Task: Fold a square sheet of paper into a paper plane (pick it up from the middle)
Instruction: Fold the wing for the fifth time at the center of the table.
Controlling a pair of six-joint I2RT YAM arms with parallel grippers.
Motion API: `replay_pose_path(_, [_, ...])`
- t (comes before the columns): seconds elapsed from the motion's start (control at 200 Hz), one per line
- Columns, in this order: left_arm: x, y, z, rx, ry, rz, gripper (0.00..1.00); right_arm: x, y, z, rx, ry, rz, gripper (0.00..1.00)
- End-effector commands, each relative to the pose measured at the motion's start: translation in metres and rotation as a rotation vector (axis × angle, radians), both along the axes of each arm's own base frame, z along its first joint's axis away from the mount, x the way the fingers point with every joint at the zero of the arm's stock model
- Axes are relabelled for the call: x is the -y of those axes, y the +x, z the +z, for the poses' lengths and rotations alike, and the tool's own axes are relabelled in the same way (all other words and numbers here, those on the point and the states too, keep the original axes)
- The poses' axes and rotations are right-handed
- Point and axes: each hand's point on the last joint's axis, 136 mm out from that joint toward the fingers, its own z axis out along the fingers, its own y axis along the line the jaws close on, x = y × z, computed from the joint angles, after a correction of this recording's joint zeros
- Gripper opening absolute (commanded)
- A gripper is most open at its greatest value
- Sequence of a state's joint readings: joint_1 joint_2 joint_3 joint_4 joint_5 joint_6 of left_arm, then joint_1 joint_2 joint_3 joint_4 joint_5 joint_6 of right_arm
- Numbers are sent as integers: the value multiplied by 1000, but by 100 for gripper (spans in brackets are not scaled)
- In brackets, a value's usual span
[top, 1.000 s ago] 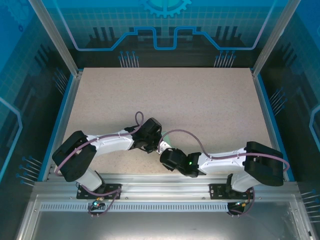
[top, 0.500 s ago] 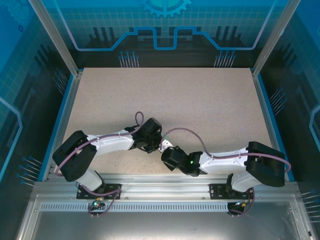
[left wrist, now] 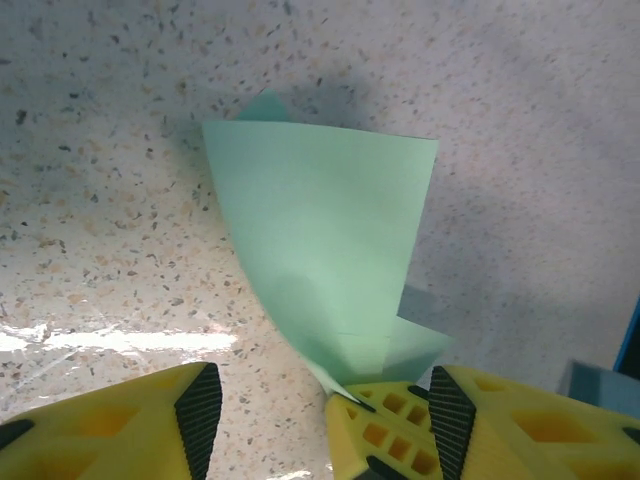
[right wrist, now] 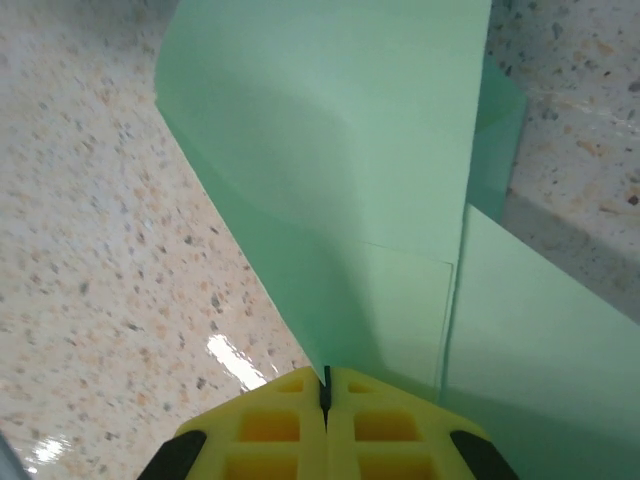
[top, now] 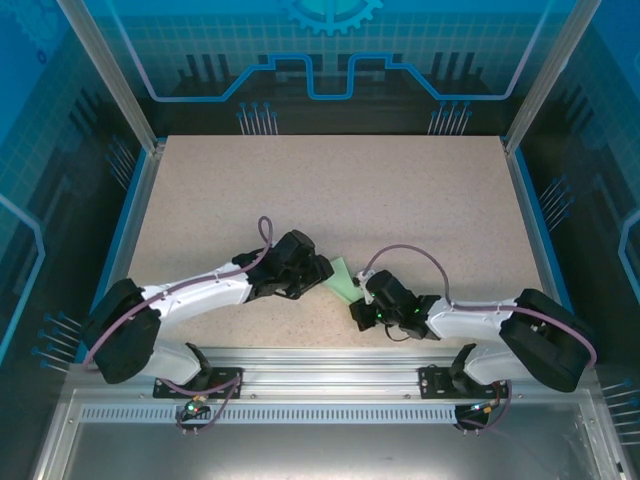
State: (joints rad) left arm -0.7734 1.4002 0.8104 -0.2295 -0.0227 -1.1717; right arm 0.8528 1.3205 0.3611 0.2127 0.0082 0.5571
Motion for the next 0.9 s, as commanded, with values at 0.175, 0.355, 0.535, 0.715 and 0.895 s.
replay_pose_path(0.175, [-1,-4,2,48,14,-40,62,-11,3,26,-124,271,0,0])
replay_pose_path(0.355, [17,3,-2,44,-26,-68,68,-9,4,24,-195,319,-6,0])
replay_pose_path(0.535, [42,11,-6,37,-43,-118,65,3,12,13,-268,337,-75,0])
replay_pose_path(0.715, [56,18,-14,26,-26,-148,69,8,15,10,-312,361,-96,0])
replay_pose_path(0.895, [63,26,-27,-31,32,-154,76,9,15,10,-300,347,-71,0])
